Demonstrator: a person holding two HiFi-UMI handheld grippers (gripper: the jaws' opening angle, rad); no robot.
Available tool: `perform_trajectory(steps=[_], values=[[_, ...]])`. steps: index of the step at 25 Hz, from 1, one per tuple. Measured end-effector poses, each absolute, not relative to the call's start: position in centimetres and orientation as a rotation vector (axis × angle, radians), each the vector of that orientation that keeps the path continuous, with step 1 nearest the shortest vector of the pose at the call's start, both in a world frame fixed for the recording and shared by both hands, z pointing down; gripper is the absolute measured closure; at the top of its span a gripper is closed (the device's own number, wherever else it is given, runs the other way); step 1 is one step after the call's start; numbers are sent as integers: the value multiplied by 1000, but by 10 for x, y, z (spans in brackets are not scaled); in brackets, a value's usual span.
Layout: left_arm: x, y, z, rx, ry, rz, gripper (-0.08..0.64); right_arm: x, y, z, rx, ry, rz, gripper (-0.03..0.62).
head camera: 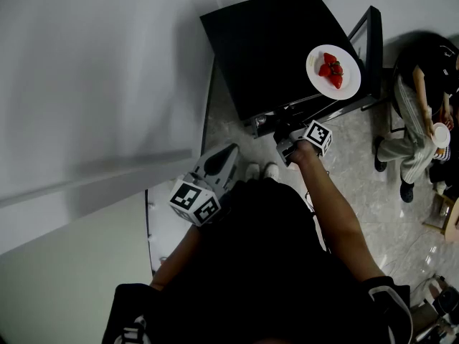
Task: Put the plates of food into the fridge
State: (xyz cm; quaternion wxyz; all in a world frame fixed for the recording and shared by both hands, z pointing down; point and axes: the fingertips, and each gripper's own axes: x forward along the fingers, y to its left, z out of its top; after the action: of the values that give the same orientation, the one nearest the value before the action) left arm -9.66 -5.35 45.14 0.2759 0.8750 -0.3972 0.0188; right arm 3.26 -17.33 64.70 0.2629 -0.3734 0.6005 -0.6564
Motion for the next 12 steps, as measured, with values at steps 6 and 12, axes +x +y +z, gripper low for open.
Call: perform_trajectory(steps=[6, 12], values=[[-97, -53, 451, 2346, -1069, 53, 537, 31, -179, 649, -1040, 1607, -1784, 558], [-96, -53, 449, 2356, -1063, 52, 537, 32, -178, 640, -1052, 1639, -1738, 525]])
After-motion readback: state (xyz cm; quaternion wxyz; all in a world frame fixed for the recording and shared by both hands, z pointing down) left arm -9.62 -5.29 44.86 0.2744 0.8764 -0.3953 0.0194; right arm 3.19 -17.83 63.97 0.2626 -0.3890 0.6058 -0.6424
